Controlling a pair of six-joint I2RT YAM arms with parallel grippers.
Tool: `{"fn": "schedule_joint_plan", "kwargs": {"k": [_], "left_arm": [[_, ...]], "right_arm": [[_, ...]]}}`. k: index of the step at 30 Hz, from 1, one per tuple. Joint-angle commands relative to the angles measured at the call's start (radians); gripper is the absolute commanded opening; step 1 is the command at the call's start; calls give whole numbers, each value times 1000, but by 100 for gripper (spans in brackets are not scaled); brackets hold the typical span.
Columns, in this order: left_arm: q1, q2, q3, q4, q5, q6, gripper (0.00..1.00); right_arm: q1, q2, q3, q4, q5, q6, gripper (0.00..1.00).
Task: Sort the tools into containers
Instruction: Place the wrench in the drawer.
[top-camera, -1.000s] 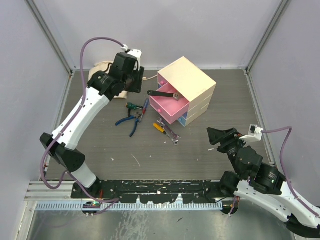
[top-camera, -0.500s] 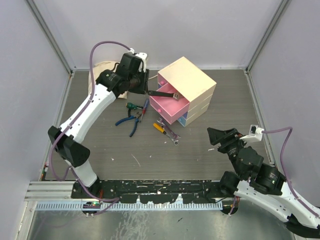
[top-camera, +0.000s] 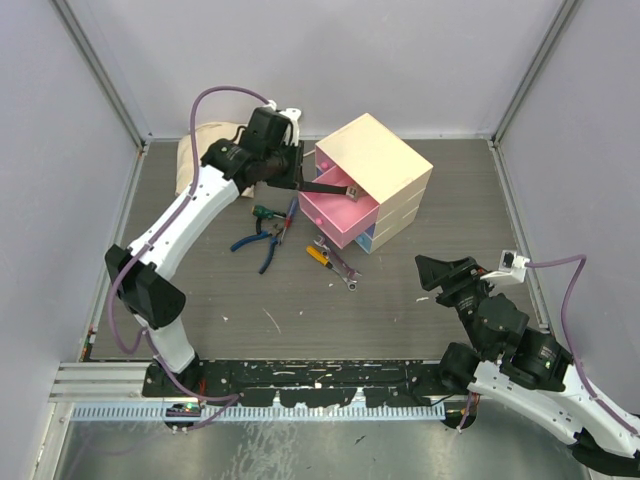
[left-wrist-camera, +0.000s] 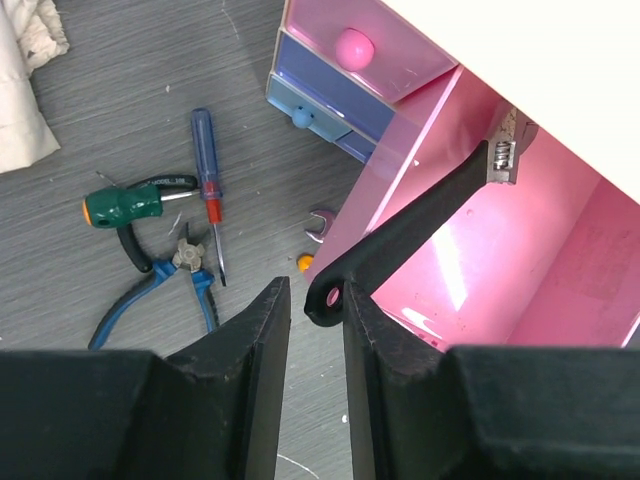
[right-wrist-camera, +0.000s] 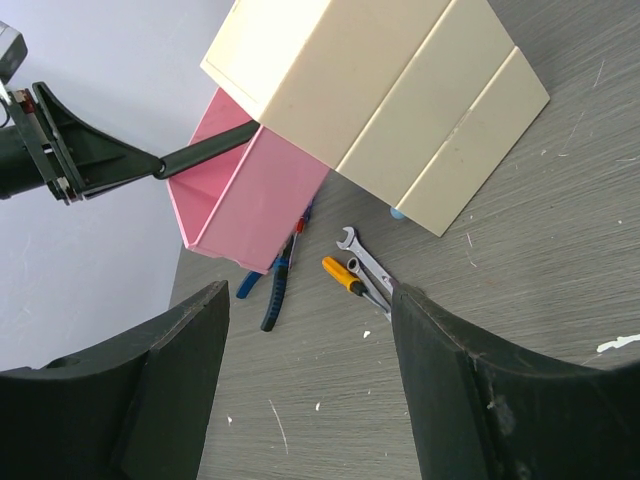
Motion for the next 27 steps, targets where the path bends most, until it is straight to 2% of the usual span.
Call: {"fn": "schedule_joint_plan", "kwargs": {"k": [1,10,19,27], "left_arm": [[5,0,0,64,45,-17,27],[5,6,17,93,73,-20,12],[5,66,96,88,171,-26,5],[5,71,110,92,183,-25,3]], "right_arm": [[-2,-13,6,26,10,10,70],[-2,-7,6,25,12,11,71],[-2,2,13,24,12,12,71],[-2,-6,8,18,16,13,70]]}}
